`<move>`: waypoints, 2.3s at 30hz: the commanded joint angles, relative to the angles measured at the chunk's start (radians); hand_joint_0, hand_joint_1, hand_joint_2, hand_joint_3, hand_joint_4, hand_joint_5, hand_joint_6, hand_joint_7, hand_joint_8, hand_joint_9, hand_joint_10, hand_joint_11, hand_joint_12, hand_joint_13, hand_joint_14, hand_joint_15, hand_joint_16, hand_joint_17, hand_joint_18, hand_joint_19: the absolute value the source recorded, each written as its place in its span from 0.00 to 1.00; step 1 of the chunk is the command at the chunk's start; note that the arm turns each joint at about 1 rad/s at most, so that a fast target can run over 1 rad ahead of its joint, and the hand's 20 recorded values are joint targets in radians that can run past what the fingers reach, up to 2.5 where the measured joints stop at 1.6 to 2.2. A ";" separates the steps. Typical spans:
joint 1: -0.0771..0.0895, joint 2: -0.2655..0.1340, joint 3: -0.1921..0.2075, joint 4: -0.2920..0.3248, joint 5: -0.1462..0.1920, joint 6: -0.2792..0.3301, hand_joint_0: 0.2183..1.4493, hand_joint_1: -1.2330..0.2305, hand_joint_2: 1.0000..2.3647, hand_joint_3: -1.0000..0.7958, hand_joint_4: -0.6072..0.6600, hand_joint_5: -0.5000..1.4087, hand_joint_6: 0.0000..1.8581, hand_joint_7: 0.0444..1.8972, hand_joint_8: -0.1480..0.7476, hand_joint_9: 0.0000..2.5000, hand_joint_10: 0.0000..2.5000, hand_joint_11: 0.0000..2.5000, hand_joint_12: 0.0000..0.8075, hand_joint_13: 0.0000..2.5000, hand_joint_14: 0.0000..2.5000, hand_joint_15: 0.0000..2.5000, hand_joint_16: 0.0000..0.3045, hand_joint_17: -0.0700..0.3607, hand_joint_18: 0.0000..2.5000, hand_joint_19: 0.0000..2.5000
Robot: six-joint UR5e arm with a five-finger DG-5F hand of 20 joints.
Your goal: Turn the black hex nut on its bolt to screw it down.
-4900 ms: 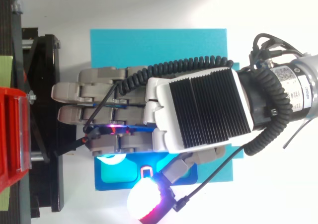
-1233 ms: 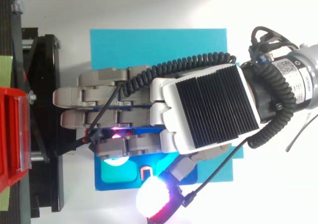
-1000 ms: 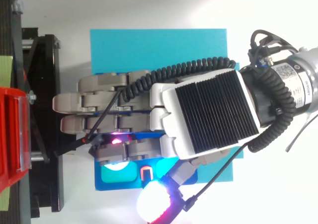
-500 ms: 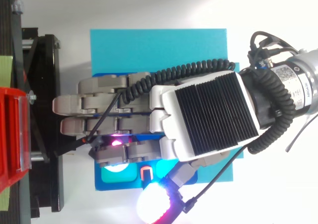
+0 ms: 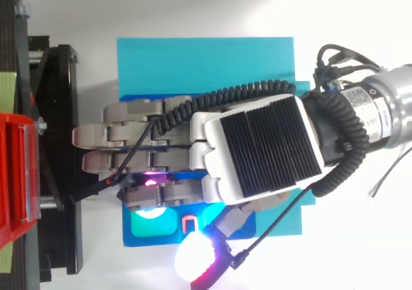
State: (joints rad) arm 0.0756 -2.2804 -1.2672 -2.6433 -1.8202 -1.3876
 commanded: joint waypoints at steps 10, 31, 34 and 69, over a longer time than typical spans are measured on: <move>0.004 -0.014 0.034 0.031 -0.002 0.022 0.22 0.62 0.00 0.28 0.69 0.20 0.29 0.73 0.47 0.12 0.00 0.00 0.43 0.03 0.00 0.00 0.16 0.42 0.06 0.05; 0.004 -0.014 0.060 -0.047 -0.005 0.006 0.24 0.62 0.00 0.28 0.69 0.20 0.33 0.67 0.46 0.12 0.00 0.00 0.42 0.03 0.00 0.00 0.16 0.41 0.06 0.05; 0.003 -0.014 0.061 -0.047 -0.005 0.006 0.24 0.61 0.00 0.28 0.68 0.19 0.36 0.64 0.46 0.13 0.00 0.00 0.41 0.03 0.00 0.00 0.15 0.41 0.06 0.05; -0.010 -0.014 0.060 -0.050 -0.025 0.006 0.24 0.60 0.00 0.28 0.68 0.18 0.44 0.58 0.47 0.14 0.00 0.00 0.41 0.04 0.00 0.00 0.15 0.41 0.07 0.05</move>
State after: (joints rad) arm 0.0695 -2.2948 -1.2061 -2.6929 -1.8384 -1.3821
